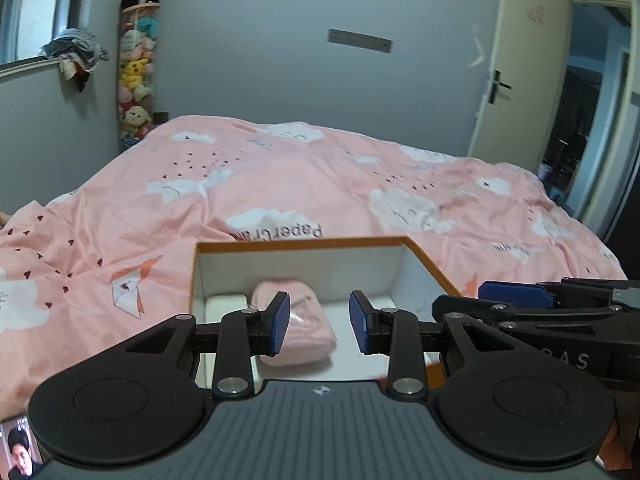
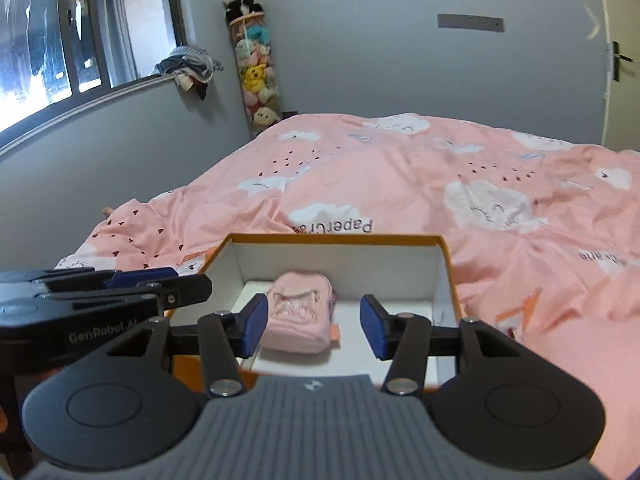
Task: Organize objects
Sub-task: 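Withdraw both tools from the orange box toward the grey box and plush toys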
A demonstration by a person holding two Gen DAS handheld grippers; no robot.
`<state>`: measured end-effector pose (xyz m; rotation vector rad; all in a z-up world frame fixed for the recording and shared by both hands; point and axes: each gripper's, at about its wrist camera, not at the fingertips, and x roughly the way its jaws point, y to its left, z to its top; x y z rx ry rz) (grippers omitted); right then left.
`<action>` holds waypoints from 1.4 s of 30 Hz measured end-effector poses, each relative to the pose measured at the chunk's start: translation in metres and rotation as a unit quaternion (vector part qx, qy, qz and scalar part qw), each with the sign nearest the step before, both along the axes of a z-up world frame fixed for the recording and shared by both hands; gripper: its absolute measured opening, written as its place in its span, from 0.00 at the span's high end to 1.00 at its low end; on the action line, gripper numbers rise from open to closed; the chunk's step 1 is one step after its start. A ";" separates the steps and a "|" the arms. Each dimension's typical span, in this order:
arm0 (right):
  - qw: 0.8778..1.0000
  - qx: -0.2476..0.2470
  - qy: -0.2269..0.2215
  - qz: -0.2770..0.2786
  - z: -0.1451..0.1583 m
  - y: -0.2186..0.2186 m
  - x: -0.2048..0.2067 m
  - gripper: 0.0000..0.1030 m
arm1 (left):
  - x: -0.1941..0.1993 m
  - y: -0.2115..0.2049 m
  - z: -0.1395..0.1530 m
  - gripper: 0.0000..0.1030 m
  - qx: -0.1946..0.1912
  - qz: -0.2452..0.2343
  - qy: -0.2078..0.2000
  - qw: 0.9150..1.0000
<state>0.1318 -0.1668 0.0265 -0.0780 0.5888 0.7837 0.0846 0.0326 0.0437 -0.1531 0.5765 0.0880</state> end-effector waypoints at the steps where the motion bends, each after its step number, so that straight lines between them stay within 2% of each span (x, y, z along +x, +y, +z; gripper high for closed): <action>1: 1.000 0.001 0.000 -0.007 -0.003 -0.006 -0.005 0.48 | -0.004 -0.002 -0.002 0.62 -0.001 -0.006 0.003 1.000; 6: 0.999 -0.007 0.014 -0.036 -0.020 -0.033 -0.025 0.48 | -0.020 -0.014 -0.015 0.62 -0.002 -0.050 0.027 0.998; 11: 0.997 -0.024 0.024 -0.068 -0.040 -0.052 -0.040 0.48 | -0.034 -0.031 -0.030 0.62 0.040 -0.107 0.047 0.992; 17: 0.995 -0.045 0.034 -0.088 -0.058 -0.064 -0.054 0.48 | -0.041 -0.036 -0.049 0.62 0.045 -0.113 0.090 0.988; 23: 0.992 -0.073 0.063 -0.086 -0.079 -0.067 -0.063 0.50 | -0.046 -0.031 -0.064 0.62 0.007 -0.110 0.128 0.986; 26: 0.990 -0.083 0.073 -0.083 -0.084 -0.067 -0.065 0.61 | -0.048 -0.028 -0.072 0.62 -0.009 -0.106 0.147 0.983; 32: 0.988 -0.100 0.085 -0.087 -0.092 -0.071 -0.068 0.68 | -0.047 -0.020 -0.088 0.62 -0.061 -0.107 0.181 0.976; 35: 0.986 -0.100 0.098 -0.086 -0.097 -0.072 -0.065 0.71 | -0.047 -0.023 -0.091 0.62 -0.067 -0.116 0.185 0.973; 42: 0.985 -0.105 0.115 -0.069 -0.105 -0.065 -0.062 0.71 | -0.041 -0.022 -0.101 0.62 -0.087 -0.119 0.202 0.968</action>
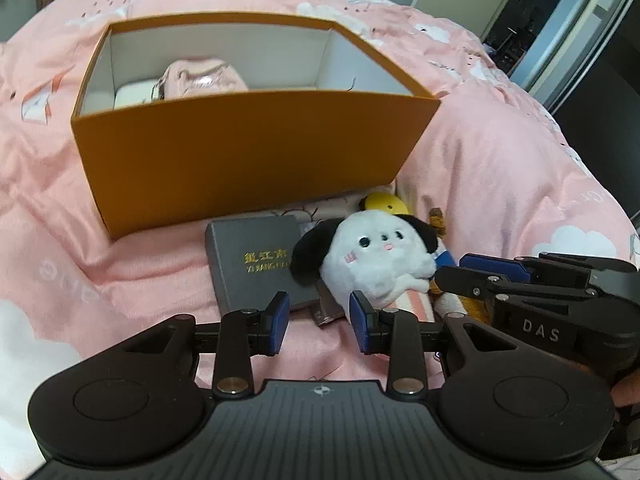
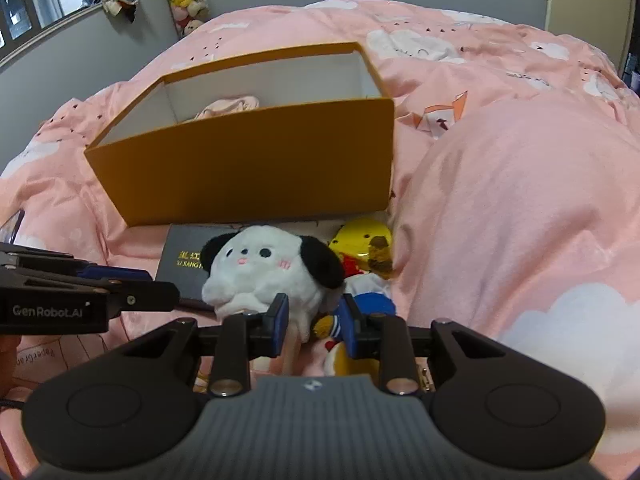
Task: Organize objects
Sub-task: 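Withdraw both tools from the orange box toward the grey box and plush toys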
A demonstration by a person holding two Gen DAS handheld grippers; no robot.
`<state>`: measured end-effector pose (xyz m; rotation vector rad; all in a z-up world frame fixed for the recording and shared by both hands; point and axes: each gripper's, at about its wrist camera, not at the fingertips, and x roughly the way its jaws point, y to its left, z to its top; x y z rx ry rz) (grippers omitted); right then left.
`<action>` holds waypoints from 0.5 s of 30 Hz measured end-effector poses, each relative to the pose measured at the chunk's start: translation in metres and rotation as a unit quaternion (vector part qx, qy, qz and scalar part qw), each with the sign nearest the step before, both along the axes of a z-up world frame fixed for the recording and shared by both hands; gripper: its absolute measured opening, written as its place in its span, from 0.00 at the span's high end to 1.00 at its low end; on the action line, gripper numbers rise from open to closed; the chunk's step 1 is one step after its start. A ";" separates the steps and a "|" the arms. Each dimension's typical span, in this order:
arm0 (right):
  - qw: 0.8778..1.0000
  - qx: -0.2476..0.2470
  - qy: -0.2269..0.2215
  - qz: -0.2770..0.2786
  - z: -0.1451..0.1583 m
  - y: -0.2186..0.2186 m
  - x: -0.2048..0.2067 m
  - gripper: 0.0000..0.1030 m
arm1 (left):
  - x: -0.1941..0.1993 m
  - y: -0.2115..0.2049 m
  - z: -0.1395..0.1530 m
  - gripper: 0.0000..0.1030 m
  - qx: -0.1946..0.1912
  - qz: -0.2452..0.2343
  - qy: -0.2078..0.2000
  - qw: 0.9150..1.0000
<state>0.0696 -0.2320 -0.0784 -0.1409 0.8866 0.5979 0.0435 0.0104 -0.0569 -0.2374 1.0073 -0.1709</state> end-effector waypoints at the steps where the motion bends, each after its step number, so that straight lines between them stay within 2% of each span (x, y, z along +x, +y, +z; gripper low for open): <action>1: 1.000 0.002 -0.002 0.005 0.001 0.002 -0.001 0.71 | 0.001 0.002 -0.001 0.62 0.000 0.006 0.004 1.000; 4: 0.999 0.001 -0.022 0.031 0.004 0.010 -0.007 0.71 | 0.003 0.011 -0.005 0.62 -0.005 0.026 0.015 1.000; 8: 0.998 -0.029 -0.037 0.051 0.001 0.026 -0.011 0.70 | 0.003 0.019 -0.007 0.62 -0.005 0.043 0.022 0.999; 15: 0.988 -0.037 -0.100 0.109 0.010 0.051 -0.022 0.70 | 0.006 0.031 -0.012 0.62 0.003 0.070 0.028 0.997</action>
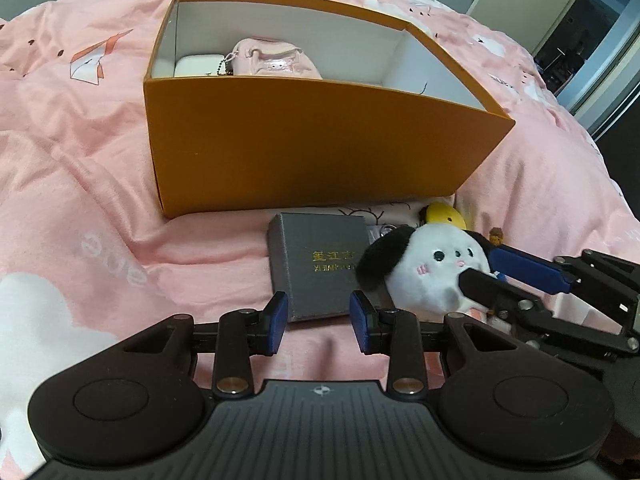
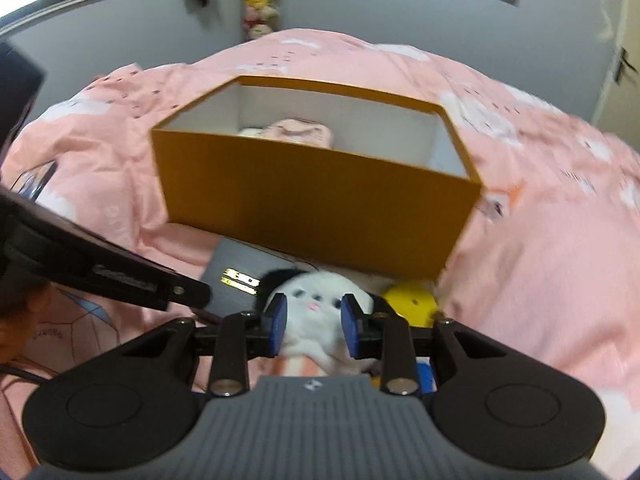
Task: Organize objects
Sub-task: 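Withdraw both tools from the orange box toward the grey box and plush toys, then grasp the dark grey gift box with the left tool and lift it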
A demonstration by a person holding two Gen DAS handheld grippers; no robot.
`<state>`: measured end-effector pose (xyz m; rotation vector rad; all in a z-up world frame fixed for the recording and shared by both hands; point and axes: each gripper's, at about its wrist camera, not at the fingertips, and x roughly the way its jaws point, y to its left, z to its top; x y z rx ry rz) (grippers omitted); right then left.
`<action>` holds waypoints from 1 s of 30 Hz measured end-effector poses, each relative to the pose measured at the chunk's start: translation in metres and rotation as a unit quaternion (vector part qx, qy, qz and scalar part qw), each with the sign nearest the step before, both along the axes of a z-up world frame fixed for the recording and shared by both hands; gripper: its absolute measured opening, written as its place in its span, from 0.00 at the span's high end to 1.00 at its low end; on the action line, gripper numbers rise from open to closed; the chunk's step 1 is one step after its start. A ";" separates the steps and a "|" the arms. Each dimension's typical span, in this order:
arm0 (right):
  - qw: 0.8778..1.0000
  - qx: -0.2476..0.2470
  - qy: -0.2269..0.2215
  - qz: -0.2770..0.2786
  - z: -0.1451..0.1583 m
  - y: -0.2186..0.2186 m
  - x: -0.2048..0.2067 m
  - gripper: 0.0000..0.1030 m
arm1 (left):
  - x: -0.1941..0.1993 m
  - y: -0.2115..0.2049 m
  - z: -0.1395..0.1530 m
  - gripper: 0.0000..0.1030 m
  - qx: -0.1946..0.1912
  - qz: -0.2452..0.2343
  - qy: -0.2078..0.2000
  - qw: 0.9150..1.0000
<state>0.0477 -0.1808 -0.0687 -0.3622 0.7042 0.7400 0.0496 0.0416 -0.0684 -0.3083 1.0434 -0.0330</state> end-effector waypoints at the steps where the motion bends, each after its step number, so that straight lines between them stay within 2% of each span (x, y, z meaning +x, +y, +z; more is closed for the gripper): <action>1: 1.000 -0.005 -0.004 0.008 -0.001 0.005 -0.001 0.70 | -0.001 0.000 0.000 0.62 0.002 0.001 0.000 1.000; 7: 0.998 -0.013 0.004 0.065 -0.005 0.026 -0.006 0.70 | -0.002 0.011 0.004 0.62 0.020 0.027 -0.009 0.999; 12: 0.994 -0.035 0.047 0.097 -0.019 0.043 -0.002 0.74 | 0.000 0.018 0.000 0.62 0.012 0.034 -0.002 0.999; 17: 0.992 -0.068 0.054 0.087 -0.030 0.050 0.004 0.76 | 0.002 0.021 -0.002 0.61 0.001 0.035 -0.001 0.999; 23: 0.994 -0.089 0.022 0.062 -0.027 0.045 0.008 0.78 | 0.005 0.025 -0.005 0.52 -0.019 0.034 -0.003 0.999; 27: 0.994 -0.104 -0.008 0.036 -0.025 0.038 0.012 0.78 | 0.010 0.030 -0.011 0.50 -0.043 0.041 0.000 0.998; 30: 0.995 -0.101 -0.006 0.025 -0.023 0.033 0.019 0.79 | 0.017 0.032 -0.018 0.48 -0.063 0.047 0.005 0.997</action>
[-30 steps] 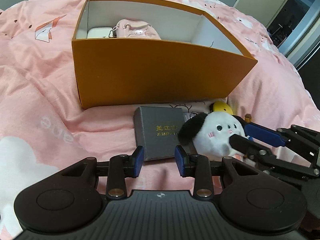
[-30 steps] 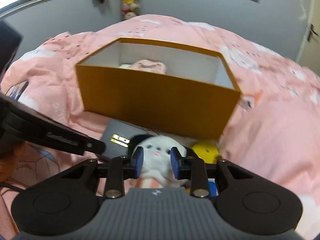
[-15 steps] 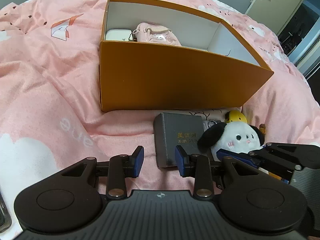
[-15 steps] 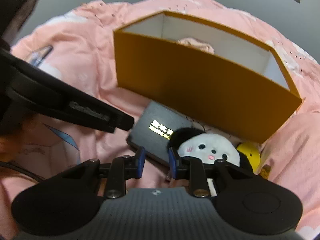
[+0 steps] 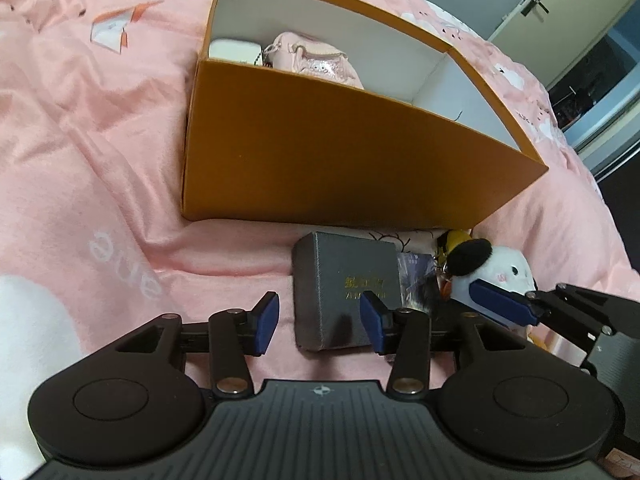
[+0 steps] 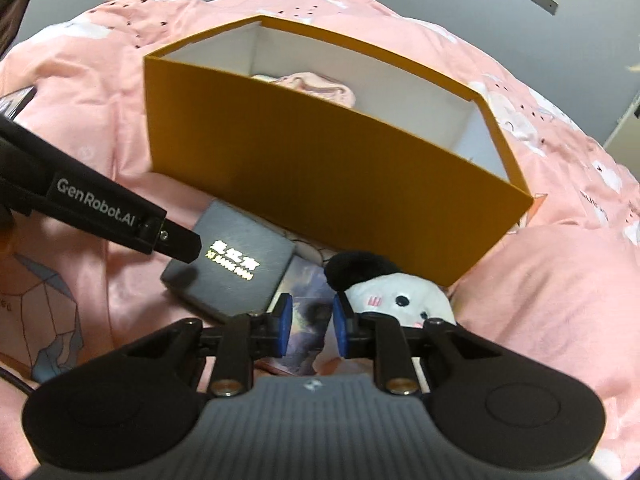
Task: Organize objects
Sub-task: 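Grasp the dark grey gift box with the left tool and lift it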
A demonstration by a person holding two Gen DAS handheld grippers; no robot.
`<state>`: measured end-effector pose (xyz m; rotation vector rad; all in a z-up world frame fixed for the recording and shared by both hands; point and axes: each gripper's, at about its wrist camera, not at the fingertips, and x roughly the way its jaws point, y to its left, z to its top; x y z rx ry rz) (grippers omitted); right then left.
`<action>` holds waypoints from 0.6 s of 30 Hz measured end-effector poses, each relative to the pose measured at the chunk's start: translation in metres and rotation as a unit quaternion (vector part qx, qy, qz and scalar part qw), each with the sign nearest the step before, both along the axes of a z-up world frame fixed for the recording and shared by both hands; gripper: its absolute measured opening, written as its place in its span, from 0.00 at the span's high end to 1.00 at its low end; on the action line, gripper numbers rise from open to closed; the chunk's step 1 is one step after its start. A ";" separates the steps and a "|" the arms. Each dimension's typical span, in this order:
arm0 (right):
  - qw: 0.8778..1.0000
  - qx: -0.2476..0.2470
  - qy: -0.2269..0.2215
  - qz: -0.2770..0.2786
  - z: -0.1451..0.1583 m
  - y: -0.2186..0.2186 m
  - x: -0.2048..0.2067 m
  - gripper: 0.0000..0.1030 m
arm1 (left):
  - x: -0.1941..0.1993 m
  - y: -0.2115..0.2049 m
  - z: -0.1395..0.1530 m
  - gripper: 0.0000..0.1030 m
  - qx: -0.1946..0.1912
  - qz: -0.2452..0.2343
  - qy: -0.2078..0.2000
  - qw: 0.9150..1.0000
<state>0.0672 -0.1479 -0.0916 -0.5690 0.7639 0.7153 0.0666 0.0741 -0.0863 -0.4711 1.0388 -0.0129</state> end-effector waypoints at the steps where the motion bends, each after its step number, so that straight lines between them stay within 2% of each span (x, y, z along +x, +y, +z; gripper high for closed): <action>1: 1.000 0.001 0.000 -0.002 0.001 -0.001 0.002 0.79 | 0.003 0.001 -0.002 0.47 -0.004 0.001 0.002 1.000; 5: 1.000 0.002 0.004 -0.002 0.001 -0.003 0.008 0.79 | 0.016 0.002 -0.015 0.44 -0.002 0.006 0.021 1.000; 11: 1.000 0.006 0.008 0.000 -0.002 0.003 0.013 0.79 | 0.030 0.004 -0.035 0.26 -0.049 -0.003 0.035 0.998; 15: 1.000 0.006 0.008 0.001 -0.002 0.004 0.015 0.79 | 0.037 0.005 -0.046 0.26 -0.079 -0.005 0.037 0.996; 18: 1.000 0.004 0.008 0.005 -0.003 0.005 0.014 0.79 | 0.037 0.004 -0.046 0.33 -0.087 -0.004 0.033 0.996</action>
